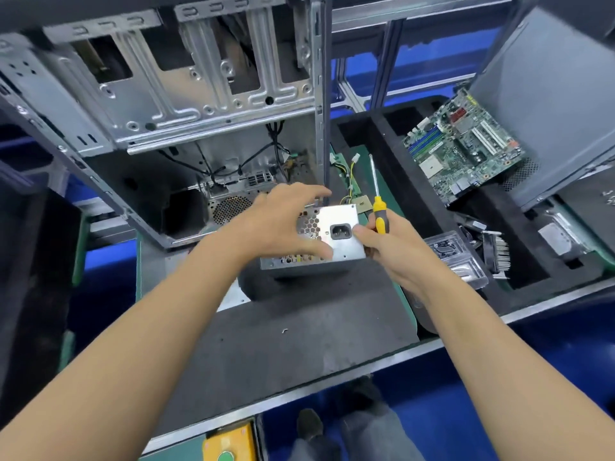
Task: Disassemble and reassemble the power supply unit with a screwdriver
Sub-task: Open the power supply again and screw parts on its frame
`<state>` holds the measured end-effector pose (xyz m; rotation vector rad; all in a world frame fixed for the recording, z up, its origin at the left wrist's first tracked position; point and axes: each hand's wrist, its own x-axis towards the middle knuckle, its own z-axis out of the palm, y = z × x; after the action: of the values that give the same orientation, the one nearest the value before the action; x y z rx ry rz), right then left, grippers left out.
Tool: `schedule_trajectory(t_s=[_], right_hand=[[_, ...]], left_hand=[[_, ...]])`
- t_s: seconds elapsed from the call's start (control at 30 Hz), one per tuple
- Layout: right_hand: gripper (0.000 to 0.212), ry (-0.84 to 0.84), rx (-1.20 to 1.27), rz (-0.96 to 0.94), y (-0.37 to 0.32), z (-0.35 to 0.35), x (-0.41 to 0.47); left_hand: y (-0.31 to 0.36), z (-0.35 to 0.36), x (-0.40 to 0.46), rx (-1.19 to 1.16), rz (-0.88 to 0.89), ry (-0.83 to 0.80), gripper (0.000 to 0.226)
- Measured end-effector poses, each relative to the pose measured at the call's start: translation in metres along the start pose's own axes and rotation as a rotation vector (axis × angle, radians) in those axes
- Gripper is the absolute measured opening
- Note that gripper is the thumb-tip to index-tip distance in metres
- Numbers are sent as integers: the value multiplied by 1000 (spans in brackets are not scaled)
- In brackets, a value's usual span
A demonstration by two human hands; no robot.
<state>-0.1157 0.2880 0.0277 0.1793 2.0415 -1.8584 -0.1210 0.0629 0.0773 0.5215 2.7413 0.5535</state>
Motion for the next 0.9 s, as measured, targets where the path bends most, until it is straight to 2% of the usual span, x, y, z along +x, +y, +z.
schedule_trajectory(t_s=[0.03, 0.1, 0.43, 0.5, 0.6, 0.67, 0.8, 0.9], right_hand=[[34, -9, 5, -1, -1, -1, 2], [35, -34, 16, 14, -2, -3, 7], [34, -123, 144, 109, -8, -6, 22], [34, -141, 156, 105, -7, -8, 21], [34, -149, 181, 112, -7, -8, 18], [35, -142, 201, 127, -7, -7, 16], [38, -137, 256, 153, -8, -3, 12], [35, -139, 310, 171, -10, -1, 11]], left_hand=[[2, 8, -5, 114, 31, 25, 112], [3, 21, -8, 242, 77, 71, 117], [7, 45, 9, 123, 94, 302, 100], [6, 46, 10, 26, 126, 386, 82], [5, 49, 16, -35, 238, 564, 41], [5, 52, 18, -58, 269, 607, 35], [6, 54, 16, -71, 228, 652, 38], [7, 46, 13, -38, 176, 474, 65]])
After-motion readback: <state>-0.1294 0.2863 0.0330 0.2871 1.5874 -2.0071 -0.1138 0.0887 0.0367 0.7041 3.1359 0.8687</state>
